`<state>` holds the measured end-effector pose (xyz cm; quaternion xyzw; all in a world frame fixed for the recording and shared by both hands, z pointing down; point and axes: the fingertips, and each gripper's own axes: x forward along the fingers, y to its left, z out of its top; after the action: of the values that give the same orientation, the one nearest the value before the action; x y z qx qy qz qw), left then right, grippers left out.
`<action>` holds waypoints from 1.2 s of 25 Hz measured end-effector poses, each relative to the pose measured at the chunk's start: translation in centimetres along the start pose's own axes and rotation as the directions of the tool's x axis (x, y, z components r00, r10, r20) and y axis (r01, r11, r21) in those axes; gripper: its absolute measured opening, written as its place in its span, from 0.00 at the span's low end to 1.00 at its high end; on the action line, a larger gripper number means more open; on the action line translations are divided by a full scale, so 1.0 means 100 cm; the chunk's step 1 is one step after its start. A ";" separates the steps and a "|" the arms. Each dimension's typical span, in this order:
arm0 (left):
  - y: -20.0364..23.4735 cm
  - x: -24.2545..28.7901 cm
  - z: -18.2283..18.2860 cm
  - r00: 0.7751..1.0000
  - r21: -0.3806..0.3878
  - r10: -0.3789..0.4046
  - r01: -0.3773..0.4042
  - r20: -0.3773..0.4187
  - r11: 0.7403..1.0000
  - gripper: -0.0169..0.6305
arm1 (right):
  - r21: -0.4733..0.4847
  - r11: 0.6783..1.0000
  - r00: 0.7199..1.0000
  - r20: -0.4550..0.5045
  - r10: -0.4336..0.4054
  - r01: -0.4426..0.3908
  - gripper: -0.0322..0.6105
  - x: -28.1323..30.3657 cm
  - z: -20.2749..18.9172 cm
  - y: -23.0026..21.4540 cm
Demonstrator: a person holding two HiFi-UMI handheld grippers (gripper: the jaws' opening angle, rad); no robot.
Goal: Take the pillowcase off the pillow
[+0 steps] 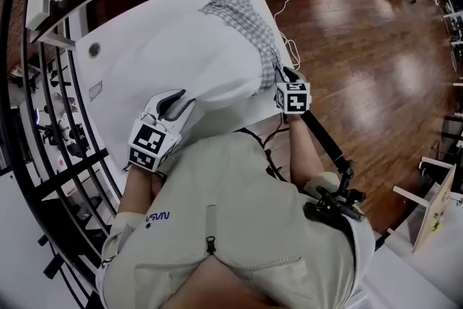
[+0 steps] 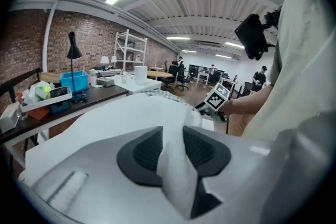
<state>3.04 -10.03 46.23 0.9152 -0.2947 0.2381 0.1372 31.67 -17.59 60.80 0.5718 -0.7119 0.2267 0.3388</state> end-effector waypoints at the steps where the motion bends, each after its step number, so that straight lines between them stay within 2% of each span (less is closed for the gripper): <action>1: -0.005 -0.004 0.014 0.999 0.022 -0.025 0.025 0.034 0.999 0.23 | 0.008 1.000 0.998 0.053 0.020 -0.020 0.21 -0.012 0.013 0.000; 3: -0.003 -0.010 0.046 0.991 0.047 -0.034 0.028 0.130 0.999 0.23 | 0.005 0.999 0.985 0.167 0.049 -0.051 0.21 -0.035 0.048 0.000; 5: 0.019 -0.007 0.072 0.978 0.049 0.029 -0.040 0.208 0.998 0.27 | 0.001 0.997 0.963 0.258 0.079 -0.082 0.21 -0.049 0.085 0.002; 6: 0.035 -0.001 0.080 0.972 0.043 0.074 -0.085 0.222 0.995 0.27 | -0.007 0.995 0.952 0.293 0.094 -0.097 0.21 -0.052 0.105 0.004; 10: 0.097 0.035 0.087 0.961 -0.004 0.208 -0.211 0.184 0.977 0.42 | -0.103 0.985 0.913 0.371 0.170 -0.142 0.24 -0.044 0.173 0.029; 15: 0.136 0.079 0.082 0.960 -0.015 0.262 -0.262 0.100 0.965 0.45 | -0.221 0.956 0.889 0.373 0.265 -0.192 0.27 -0.014 0.234 0.063; 17: 0.145 0.097 0.070 0.964 -0.011 0.262 -0.262 0.041 0.965 0.45 | -0.251 0.940 0.892 0.332 0.307 -0.230 0.27 0.008 0.249 0.075; 19: 0.146 0.113 0.049 0.972 -0.003 0.229 -0.229 -0.045 0.973 0.45 | -0.270 0.924 0.901 0.268 0.341 -0.270 0.32 0.034 0.257 0.086; 20: 0.139 0.119 0.039 0.977 0.003 0.191 -0.192 -0.094 0.981 0.40 | -0.275 0.917 0.909 0.222 0.353 -0.289 0.36 0.047 0.256 0.091; 22: 0.117 0.125 0.022 0.979 0.026 0.113 -0.110 -0.167 0.994 0.20 | -0.289 0.903 0.928 0.098 0.359 -0.319 0.42 0.075 0.243 0.098; 23: 0.105 0.126 0.017 0.979 0.045 0.094 -0.087 -0.182 0.995 0.12 | -0.303 0.895 0.935 0.029 0.353 -0.328 0.42 0.086 0.232 0.101; 24: 0.097 0.125 0.015 0.979 0.061 0.086 -0.076 -0.184 0.995 0.08 | -0.318 0.889 0.940 -0.026 0.340 -0.330 0.42 0.096 0.222 0.102; 25: 0.090 0.122 0.015 0.981 0.071 0.083 -0.072 -0.174 0.995 0.07 | -0.333 0.886 0.945 -0.052 0.323 -0.322 0.40 0.101 0.216 0.102; 27: 0.080 0.110 0.022 0.988 0.076 0.074 -0.064 -0.137 0.995 0.06 | -0.352 0.897 0.960 -0.012 0.281 -0.267 0.08 0.099 0.222 0.096; 30: 0.063 0.079 0.038 0.997 0.070 0.051 -0.047 -0.060 0.996 0.06 | -0.316 0.931 0.971 0.093 0.220 -0.181 0.07 0.087 0.241 0.073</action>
<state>6.19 -20.22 47.83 0.9040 -0.3044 0.2795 0.1091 18.26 -38.67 51.67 0.4501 -0.8130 0.1109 0.3523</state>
